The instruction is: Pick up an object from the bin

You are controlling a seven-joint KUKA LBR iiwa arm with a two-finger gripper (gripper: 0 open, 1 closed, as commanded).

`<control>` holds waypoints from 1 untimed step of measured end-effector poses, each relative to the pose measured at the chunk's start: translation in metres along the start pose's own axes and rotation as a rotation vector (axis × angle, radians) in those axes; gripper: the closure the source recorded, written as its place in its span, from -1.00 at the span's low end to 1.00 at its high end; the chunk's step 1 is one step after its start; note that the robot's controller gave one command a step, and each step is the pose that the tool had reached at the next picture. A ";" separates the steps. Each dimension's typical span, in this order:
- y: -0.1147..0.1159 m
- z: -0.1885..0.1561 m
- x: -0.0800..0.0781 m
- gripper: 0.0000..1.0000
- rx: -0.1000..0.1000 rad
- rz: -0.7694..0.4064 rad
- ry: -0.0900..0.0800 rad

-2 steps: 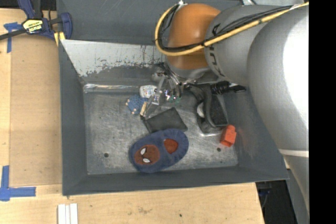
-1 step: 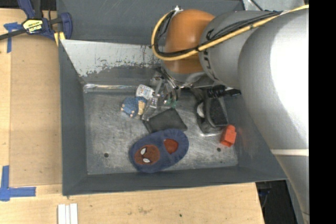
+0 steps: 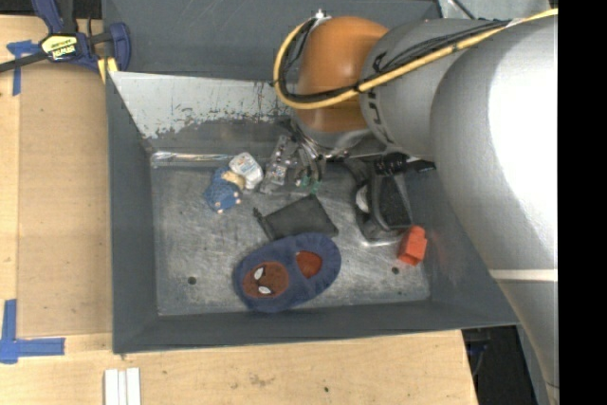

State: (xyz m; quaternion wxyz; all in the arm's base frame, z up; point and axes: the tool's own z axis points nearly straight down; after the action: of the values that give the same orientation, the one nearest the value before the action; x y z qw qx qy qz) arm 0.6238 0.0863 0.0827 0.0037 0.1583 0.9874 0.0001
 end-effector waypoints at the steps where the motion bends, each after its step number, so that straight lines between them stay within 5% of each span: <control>1: 0.000 0.002 0.002 -1.00 0.002 -0.002 0.008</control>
Offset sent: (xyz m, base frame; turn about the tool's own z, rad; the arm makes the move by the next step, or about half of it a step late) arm 0.0000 0.0000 0.0000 0.0000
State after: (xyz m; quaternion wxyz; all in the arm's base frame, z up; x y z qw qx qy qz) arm 0.6215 0.0871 0.0805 -0.0002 0.1574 0.9875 0.0000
